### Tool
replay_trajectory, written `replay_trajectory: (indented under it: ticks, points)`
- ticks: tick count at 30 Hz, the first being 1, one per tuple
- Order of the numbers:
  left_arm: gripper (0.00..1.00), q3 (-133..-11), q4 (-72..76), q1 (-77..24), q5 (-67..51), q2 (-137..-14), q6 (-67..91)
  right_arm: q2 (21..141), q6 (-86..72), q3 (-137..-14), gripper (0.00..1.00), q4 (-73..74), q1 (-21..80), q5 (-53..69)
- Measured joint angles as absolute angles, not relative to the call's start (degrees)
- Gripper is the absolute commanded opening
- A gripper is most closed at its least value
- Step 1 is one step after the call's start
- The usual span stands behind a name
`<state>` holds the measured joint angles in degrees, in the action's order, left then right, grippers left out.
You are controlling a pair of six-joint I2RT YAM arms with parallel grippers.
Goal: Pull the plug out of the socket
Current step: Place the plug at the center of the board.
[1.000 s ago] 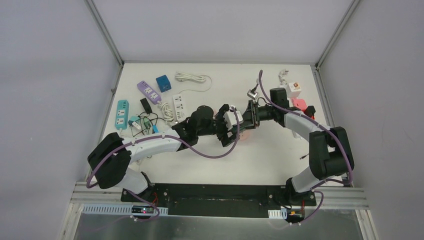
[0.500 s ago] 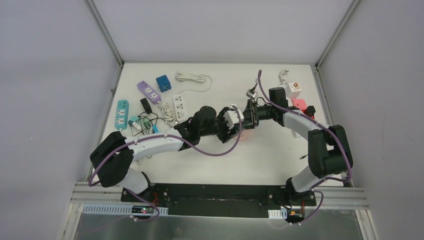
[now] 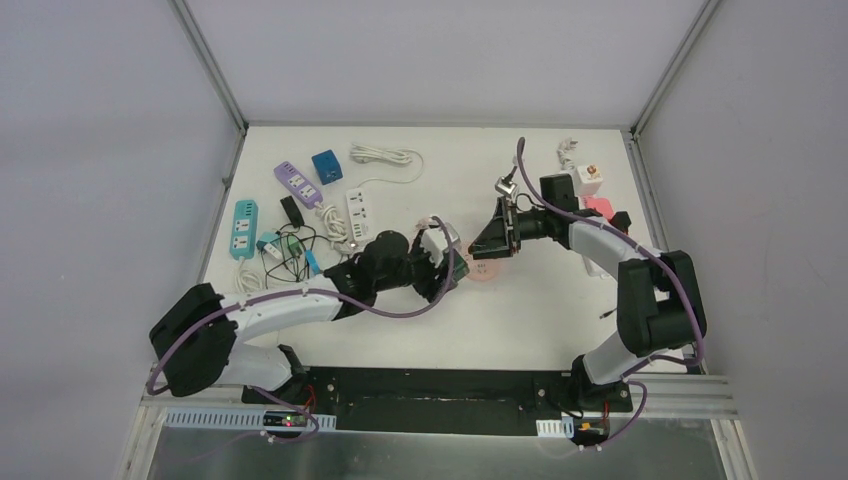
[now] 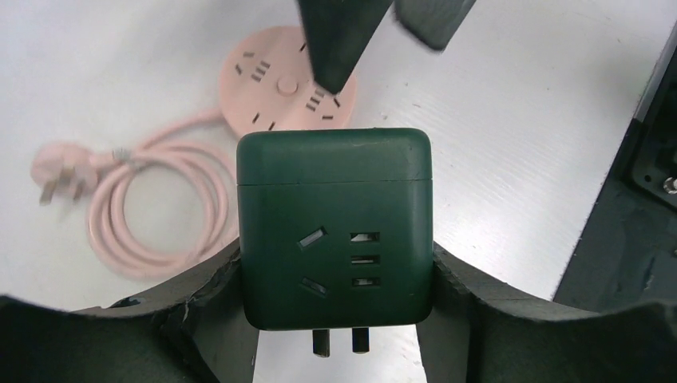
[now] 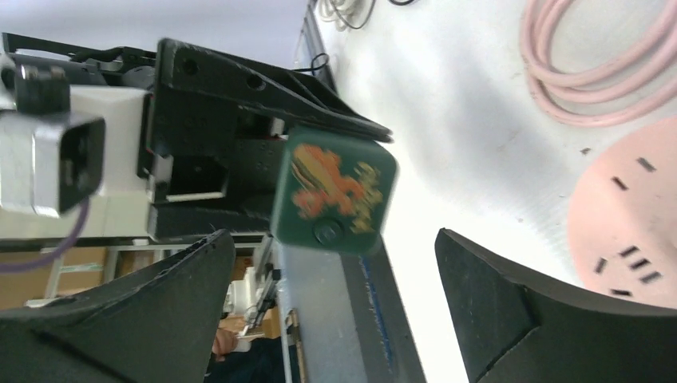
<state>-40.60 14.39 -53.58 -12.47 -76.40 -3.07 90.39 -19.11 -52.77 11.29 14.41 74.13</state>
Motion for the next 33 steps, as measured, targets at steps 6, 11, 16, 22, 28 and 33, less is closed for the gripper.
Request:
replay_trajectory:
  ticks: [6, 11, 16, 22, 28, 33]
  points:
    - [0.00, -35.92, 6.52, -53.58, -3.92, -65.63, 6.44, 88.40, -8.32, -53.43, 1.00, 20.71, 12.29, 69.12]
    - [0.00, -35.86, -6.02, -52.99, 6.07, -58.35, 15.51, 85.93, -2.33, -53.49, 1.00, 24.62, 9.04, 66.19]
    - [0.00, -35.81, -18.37, -48.84, 11.64, -56.34, 24.80, 84.99, 0.23, -53.49, 1.00, 25.71, 6.04, 64.66]
    - [0.00, -34.72, -27.22, -41.65, 14.17, -56.34, 33.15, 84.71, 1.21, -53.49, 1.00, 25.89, 4.73, 64.16]
    - [0.00, -34.72, -32.67, -39.16, 19.09, -57.28, 38.11, 84.53, 1.45, -53.47, 1.00, 26.04, 4.58, 64.01]
    - [0.00, -34.72, -34.44, -37.41, 21.02, -59.61, 40.64, 84.29, 1.48, -53.47, 1.00, 26.04, 4.49, 63.86]
